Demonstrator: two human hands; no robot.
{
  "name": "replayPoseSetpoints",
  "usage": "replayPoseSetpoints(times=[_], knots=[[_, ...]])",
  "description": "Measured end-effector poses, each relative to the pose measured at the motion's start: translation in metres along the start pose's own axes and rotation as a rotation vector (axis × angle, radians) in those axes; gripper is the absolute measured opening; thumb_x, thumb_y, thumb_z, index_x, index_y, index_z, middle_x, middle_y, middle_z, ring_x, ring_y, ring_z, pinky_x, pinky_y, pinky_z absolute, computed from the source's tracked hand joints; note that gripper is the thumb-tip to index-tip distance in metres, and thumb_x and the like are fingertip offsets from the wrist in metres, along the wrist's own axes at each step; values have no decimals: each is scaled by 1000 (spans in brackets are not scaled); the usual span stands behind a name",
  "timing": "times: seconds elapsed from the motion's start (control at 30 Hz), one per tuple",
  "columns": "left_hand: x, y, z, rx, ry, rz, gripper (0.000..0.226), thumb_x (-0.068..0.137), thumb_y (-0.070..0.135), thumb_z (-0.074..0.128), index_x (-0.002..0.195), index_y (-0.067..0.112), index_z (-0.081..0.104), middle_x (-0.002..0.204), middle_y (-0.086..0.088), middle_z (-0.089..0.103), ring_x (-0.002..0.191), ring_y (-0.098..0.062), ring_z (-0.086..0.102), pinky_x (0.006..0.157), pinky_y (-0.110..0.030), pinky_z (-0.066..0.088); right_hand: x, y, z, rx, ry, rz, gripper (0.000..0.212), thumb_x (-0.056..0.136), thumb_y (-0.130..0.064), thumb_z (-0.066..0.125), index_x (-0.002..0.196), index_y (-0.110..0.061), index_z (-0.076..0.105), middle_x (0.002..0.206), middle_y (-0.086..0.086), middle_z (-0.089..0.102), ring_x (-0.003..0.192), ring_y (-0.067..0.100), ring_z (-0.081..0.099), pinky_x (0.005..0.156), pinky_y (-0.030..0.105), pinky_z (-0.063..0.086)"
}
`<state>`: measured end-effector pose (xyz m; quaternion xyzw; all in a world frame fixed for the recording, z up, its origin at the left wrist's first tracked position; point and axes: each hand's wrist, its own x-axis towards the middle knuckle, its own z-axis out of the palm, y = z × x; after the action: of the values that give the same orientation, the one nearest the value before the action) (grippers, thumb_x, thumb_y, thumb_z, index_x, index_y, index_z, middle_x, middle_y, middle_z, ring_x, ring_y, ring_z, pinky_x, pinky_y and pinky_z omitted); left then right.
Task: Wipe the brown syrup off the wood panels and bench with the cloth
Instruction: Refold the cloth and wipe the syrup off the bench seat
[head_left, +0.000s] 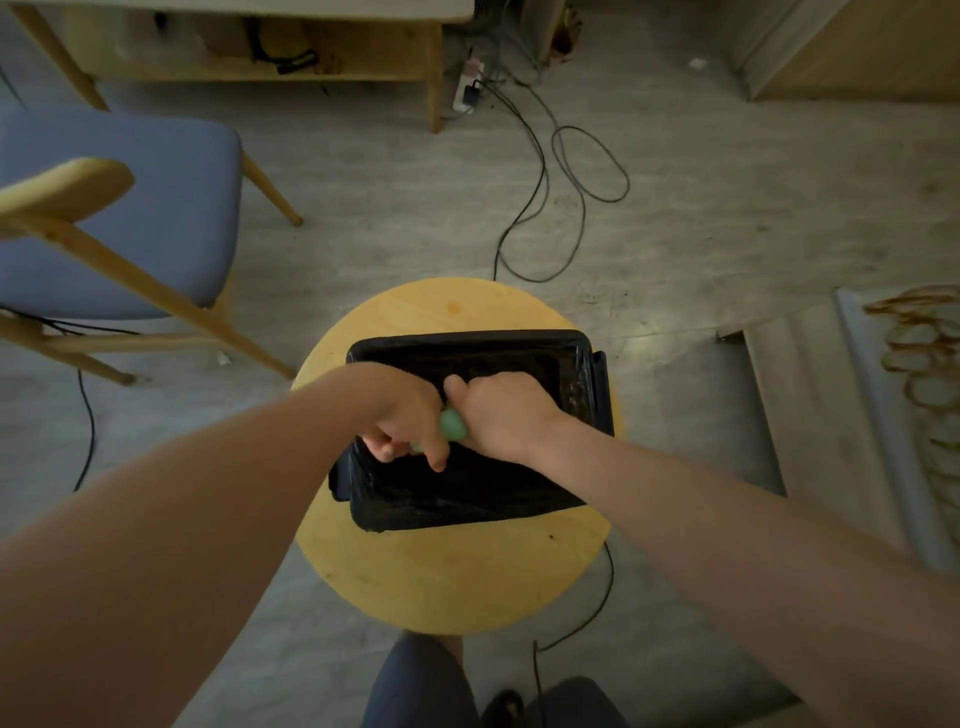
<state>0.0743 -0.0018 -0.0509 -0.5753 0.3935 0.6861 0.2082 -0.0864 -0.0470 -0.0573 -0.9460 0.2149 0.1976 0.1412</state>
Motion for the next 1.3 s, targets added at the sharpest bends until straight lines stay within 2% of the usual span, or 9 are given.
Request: replayPoseSetpoints(times=[0.1, 0.2, 0.33, 0.53, 0.73, 0.8, 0.97, 1.13, 1.3], knots=[[10, 17, 15, 223, 274, 4, 44, 86, 29, 80, 120, 17, 55, 105, -4, 60, 79, -20, 68, 64, -29, 63, -11, 12, 11, 381, -159, 168, 49, 84, -36, 79, 114, -17, 44, 104, 3, 50, 87, 26, 60, 67, 40, 50], [7, 54, 20, 113, 221, 20, 58, 82, 29, 85, 127, 23, 49, 120, -2, 52, 97, -22, 67, 75, -34, 65, -39, 36, 16, 527, -170, 236, 52, 79, -46, 82, 111, -21, 50, 112, -1, 41, 85, 20, 58, 75, 42, 55], [-3, 136, 23, 130, 203, 111, 54, 83, 31, 84, 126, 24, 52, 113, -2, 63, 100, -19, 70, 84, -38, 64, -105, 87, 3, 767, -38, 317, 54, 75, -47, 85, 116, -28, 55, 108, -11, 52, 89, 9, 60, 76, 33, 53], [7, 299, 60, 49, 305, 339, 54, 87, 28, 80, 129, 18, 48, 108, -5, 67, 88, -15, 71, 78, -33, 64, -254, 193, 8, 1015, 266, 542, 56, 82, -46, 83, 118, -29, 44, 110, -12, 59, 94, 4, 62, 73, 26, 49], [57, 475, 146, -233, 410, 434, 51, 91, 36, 76, 131, 17, 52, 115, -8, 68, 96, -21, 69, 90, -42, 61, -402, 299, 54, 1330, 621, 776, 38, 89, -41, 79, 108, -17, 57, 98, 6, 68, 81, 14, 64, 73, 40, 53], [69, 525, 171, -266, 400, 442, 50, 91, 40, 76, 130, 16, 55, 116, -6, 68, 97, -20, 68, 86, -39, 60, -442, 324, 65, 1399, 666, 818, 37, 92, -41, 76, 113, -16, 58, 108, 10, 70, 89, 23, 70, 74, 42, 58], [84, 689, 256, -275, 357, 520, 40, 92, 37, 75, 122, 15, 61, 116, -5, 71, 103, -20, 71, 95, -41, 59, -589, 404, 82, 1536, 843, 895, 30, 94, -46, 70, 115, -23, 67, 110, 2, 74, 103, 19, 71, 83, 40, 59], [75, 811, 312, -200, 350, 617, 33, 92, 29, 77, 116, 10, 64, 112, -10, 74, 98, -21, 76, 89, -39, 63, -695, 459, 78, 1483, 900, 944, 53, 95, -61, 56, 115, -15, 73, 113, 11, 75, 108, 28, 70, 101, 53, 50], [84, 897, 333, -72, 393, 658, 36, 92, 33, 78, 117, 14, 59, 112, -10, 72, 99, -24, 74, 85, -43, 63, -747, 506, 79, 1405, 1056, 1032, 36, 101, -53, 55, 98, -21, 71, 90, 4, 73, 76, 12, 64, 69, 33, 44]])
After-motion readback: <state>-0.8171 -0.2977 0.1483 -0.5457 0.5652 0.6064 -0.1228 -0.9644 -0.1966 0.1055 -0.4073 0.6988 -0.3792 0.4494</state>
